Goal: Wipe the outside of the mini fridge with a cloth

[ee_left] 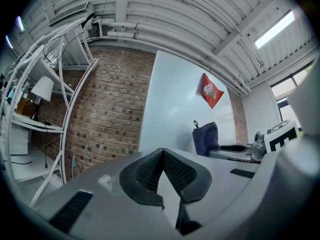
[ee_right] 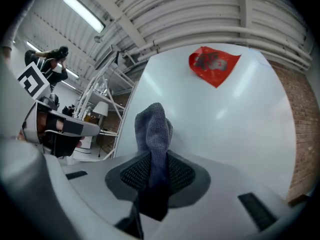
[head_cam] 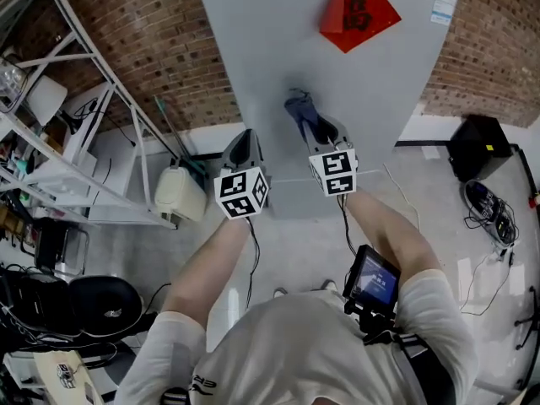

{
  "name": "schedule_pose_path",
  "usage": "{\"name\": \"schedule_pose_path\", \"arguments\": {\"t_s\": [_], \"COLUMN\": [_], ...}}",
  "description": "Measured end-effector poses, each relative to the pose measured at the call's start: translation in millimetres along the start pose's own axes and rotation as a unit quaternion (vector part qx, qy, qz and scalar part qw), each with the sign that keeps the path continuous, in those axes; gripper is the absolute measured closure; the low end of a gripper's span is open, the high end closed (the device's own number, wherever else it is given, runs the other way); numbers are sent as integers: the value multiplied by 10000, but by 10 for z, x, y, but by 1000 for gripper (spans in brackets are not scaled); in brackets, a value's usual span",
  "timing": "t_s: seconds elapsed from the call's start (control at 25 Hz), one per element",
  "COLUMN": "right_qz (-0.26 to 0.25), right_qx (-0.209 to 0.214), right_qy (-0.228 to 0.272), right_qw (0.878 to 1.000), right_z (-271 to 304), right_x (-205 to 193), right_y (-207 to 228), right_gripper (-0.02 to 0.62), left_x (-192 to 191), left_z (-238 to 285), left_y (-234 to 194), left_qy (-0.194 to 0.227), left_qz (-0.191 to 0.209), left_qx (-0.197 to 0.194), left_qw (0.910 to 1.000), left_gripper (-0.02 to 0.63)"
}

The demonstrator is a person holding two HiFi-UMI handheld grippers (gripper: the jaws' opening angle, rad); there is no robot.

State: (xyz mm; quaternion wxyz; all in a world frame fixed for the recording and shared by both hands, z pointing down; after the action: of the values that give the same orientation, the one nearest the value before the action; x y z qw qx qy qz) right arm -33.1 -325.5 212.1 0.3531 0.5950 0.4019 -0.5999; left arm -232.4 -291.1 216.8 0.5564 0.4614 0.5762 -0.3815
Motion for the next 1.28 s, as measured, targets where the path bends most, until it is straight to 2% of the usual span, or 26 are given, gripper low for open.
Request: {"name": "schedule_pose_path", "arguments": {"t_s": [0.28,0.48,0.8,1.28], "right_qz": [-86,-127,-169,-180], "right_qx": [362,259,62,-431], "right_qy": [-150,-327,-422,-406], "right_qw": [9992,9990,9989,9981], "right_z": [514,740,700,231], "right_x": [-151,-256,-280,-283], "right_y": [-794,-935,-719,233], "right_gripper": [509,509,509,509], "left_x": [-197,-297,-362,-380], "left_z": [-231,-265,-234,116], "left_y": [-535,-753,-731,-59], "left_qy": [-196,-271,-351,-375], "left_qz": [-35,-78,-147,-262], "left_qx": [181,199,178,-113], "left_qw": [9996,9994,9991,9989], "left_gripper": [606,606,606,606]}}
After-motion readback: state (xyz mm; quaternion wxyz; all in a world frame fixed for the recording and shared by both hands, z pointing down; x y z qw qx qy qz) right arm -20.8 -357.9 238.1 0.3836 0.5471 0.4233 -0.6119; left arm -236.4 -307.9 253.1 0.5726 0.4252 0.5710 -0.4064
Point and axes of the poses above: the fingertips, and each gripper's own axes: z forward along the fingers, y to its right, x out of its top, the point moved 8 cm from there along -z, backward along the fingers, and after that the axes turned 11 degrees about z, right-handed, at the moved point
